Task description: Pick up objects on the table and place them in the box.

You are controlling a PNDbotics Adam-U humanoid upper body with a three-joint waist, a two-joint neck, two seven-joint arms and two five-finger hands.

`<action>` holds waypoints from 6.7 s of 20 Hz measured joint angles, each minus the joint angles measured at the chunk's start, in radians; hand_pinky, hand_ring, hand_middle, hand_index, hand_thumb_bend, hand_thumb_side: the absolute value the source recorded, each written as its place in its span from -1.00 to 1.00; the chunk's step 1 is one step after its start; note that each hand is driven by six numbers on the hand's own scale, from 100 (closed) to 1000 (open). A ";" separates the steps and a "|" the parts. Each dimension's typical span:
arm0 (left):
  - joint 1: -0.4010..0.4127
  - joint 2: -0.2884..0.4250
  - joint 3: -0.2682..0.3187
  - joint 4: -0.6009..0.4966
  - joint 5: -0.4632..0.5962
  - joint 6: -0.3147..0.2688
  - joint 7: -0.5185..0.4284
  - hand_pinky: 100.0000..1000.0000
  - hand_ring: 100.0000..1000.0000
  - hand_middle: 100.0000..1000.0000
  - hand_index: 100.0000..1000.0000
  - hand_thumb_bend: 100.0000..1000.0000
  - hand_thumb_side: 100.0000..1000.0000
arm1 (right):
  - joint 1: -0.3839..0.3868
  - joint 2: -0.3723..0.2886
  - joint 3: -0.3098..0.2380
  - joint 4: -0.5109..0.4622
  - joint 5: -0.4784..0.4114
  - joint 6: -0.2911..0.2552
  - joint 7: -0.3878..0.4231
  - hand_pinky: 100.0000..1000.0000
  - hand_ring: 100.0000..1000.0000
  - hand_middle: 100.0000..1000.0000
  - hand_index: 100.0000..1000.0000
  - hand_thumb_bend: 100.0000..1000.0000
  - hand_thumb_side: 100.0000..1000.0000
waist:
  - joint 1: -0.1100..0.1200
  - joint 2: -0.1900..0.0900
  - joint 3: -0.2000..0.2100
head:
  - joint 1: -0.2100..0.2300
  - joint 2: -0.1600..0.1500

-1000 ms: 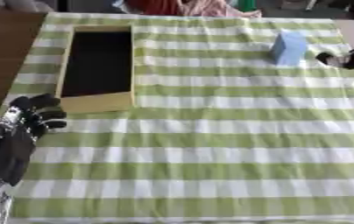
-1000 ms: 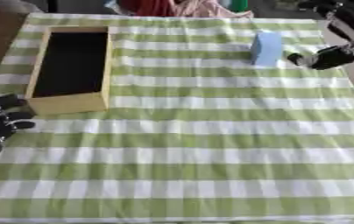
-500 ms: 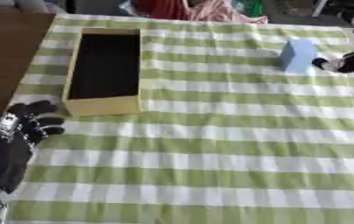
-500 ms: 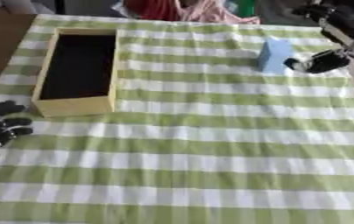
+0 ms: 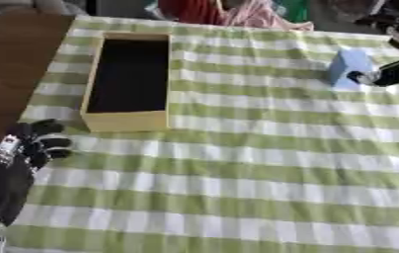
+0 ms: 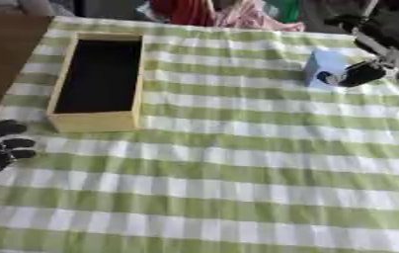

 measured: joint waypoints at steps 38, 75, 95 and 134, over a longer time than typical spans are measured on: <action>-0.008 -0.001 -0.008 0.000 -0.015 -0.002 -0.020 0.39 0.37 0.43 0.58 -1.00 0.76 | -0.018 0.030 -0.025 0.189 0.048 0.054 -0.161 0.33 0.62 0.09 0.42 -0.92 -1.00 | 0.012 0.025 0.021 | -0.095 -0.001; 0.001 -0.001 -0.017 0.000 -0.014 0.006 -0.030 0.41 0.37 0.44 0.58 -1.00 0.74 | -0.072 0.055 0.129 -0.282 0.070 -0.081 -0.329 0.11 0.26 -0.54 -0.28 -1.00 -1.00 | 0.019 -0.002 0.004 | -0.116 0.001; -0.006 -0.007 -0.039 0.001 -0.011 0.003 -0.059 0.42 0.37 0.44 0.58 -1.00 0.74 | -0.222 0.301 0.255 -0.206 0.129 -0.207 -0.201 0.11 0.28 -0.52 -0.24 -1.00 -1.00 | 0.019 -0.002 0.073 | -0.192 -0.001; -0.006 -0.018 -0.061 0.006 -0.012 0.009 -0.090 0.43 0.38 0.43 0.58 -1.00 0.78 | -0.212 0.382 0.279 -0.144 0.193 -0.181 -0.259 0.34 0.70 0.66 0.93 -0.34 -0.51 | 0.019 -0.006 0.105 | -0.227 -0.018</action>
